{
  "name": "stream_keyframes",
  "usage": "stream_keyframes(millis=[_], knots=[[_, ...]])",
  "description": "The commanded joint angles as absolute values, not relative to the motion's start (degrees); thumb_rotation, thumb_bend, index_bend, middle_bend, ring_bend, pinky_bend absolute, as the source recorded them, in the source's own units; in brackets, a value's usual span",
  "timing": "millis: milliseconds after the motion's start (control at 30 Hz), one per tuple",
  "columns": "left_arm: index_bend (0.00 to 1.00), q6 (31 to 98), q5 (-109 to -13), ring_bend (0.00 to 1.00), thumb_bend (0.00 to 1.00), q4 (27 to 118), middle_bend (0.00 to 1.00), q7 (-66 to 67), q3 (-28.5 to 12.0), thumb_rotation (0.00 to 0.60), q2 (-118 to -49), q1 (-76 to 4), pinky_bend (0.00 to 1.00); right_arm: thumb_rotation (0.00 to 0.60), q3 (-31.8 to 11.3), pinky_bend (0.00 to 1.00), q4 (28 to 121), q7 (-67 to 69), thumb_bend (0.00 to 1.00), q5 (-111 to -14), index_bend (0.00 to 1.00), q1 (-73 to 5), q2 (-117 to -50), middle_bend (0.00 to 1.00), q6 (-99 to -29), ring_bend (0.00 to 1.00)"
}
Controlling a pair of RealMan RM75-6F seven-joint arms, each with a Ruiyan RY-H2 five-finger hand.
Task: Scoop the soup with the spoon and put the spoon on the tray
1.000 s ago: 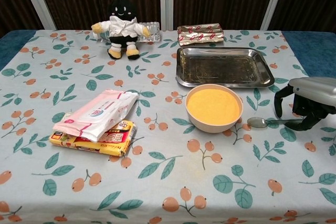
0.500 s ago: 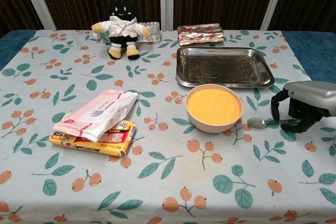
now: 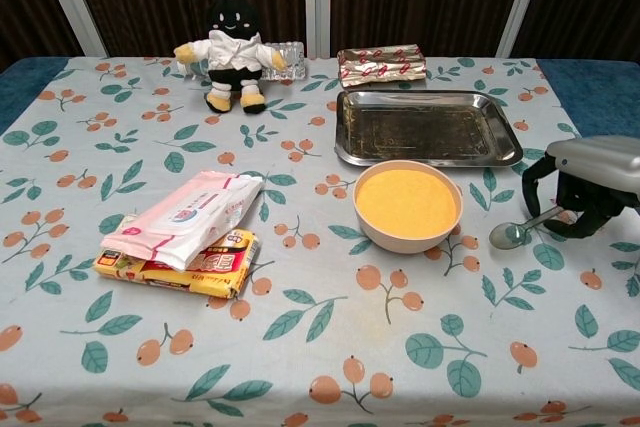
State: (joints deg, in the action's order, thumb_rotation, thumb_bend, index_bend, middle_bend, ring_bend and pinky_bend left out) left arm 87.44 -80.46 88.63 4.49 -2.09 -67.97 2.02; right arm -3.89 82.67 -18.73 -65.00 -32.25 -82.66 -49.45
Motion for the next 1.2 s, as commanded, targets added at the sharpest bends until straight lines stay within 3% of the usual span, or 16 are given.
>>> stream_keyframes(millis=[33,267,500,733,1200], knots=[[0.24,87.6,-80.6,0.10,0.07,88.7,0.12,4.4,-2.1,0.600,-67.9,2.0,0.11,0.600,-4.6,1.00,85.9,-21.5,0.36,-67.1,0.58,-33.8,-79.0,1.00,-50.6,1.00],[0.24,88.0,-80.8,0.10,0.06,88.6,0.12,4.3,-2.1,0.600,-67.9,2.2,0.11,0.600,-7.5,1.00,91.1,-28.6,0.37,-69.3,0.63,-39.6,-72.9,1.00,-49.1,1.00],[0.24,88.6,-80.7,0.10,0.07,88.3,0.12,3.7,-2.2,0.600,-67.8,2.7,0.11,0.600,-8.6,1.00,91.6,-40.5,0.38,-67.7,0.68,-47.3,-73.9,1.00,-45.2,1.00],[0.24,88.6,-80.2,0.10,0.06,87.4,0.12,2.7,-2.1,0.600,-68.0,3.2,0.11,0.600,-7.2,1.00,90.1,-50.4,0.39,-65.0,0.73,-52.5,-78.6,1.00,-44.3,1.00],[0.24,88.5,-80.0,0.10,0.06,85.5,0.12,1.2,-1.7,0.600,-68.4,4.1,0.11,0.600,-1.7,1.00,87.6,-67.1,0.40,-65.4,0.76,-56.3,-84.2,1.00,-48.9,1.00]])
